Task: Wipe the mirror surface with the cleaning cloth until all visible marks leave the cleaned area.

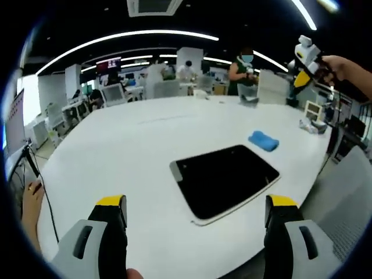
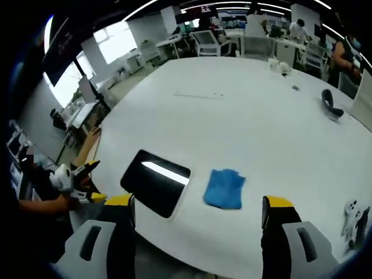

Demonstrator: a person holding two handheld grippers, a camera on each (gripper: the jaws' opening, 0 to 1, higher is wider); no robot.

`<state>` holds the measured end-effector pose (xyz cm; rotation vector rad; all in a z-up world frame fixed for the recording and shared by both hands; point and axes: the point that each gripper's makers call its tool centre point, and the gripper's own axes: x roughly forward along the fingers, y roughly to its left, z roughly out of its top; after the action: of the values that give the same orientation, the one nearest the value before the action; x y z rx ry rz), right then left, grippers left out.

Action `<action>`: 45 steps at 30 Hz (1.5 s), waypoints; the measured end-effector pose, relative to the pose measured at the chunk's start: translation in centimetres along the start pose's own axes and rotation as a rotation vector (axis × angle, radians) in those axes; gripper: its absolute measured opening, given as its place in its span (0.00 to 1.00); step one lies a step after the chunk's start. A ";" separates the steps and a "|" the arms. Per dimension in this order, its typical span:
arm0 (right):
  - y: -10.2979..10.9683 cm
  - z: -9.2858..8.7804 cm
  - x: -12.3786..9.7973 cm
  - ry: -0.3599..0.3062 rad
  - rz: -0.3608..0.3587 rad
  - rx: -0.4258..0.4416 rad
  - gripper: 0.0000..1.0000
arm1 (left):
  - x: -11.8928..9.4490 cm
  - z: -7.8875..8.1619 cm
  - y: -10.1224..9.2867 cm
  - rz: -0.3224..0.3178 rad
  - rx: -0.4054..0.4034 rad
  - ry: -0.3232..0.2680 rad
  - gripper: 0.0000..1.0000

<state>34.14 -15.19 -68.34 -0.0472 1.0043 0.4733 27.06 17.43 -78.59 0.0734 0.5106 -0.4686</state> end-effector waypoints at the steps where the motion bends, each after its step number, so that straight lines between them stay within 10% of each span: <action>1: -0.1 0.0 0.2 0.009 -0.005 -0.004 0.88 | 0.0 0.1 -0.1 -0.001 0.005 -0.002 0.99; 45: -5.0 -4.0 13.4 0.119 -0.019 0.168 0.46 | 0.2 -0.8 -0.2 -0.012 0.015 0.051 0.99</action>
<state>38.89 -15.85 -82.43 0.0665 1.1563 0.3702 26.71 17.32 -79.38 0.0974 0.5580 -0.4837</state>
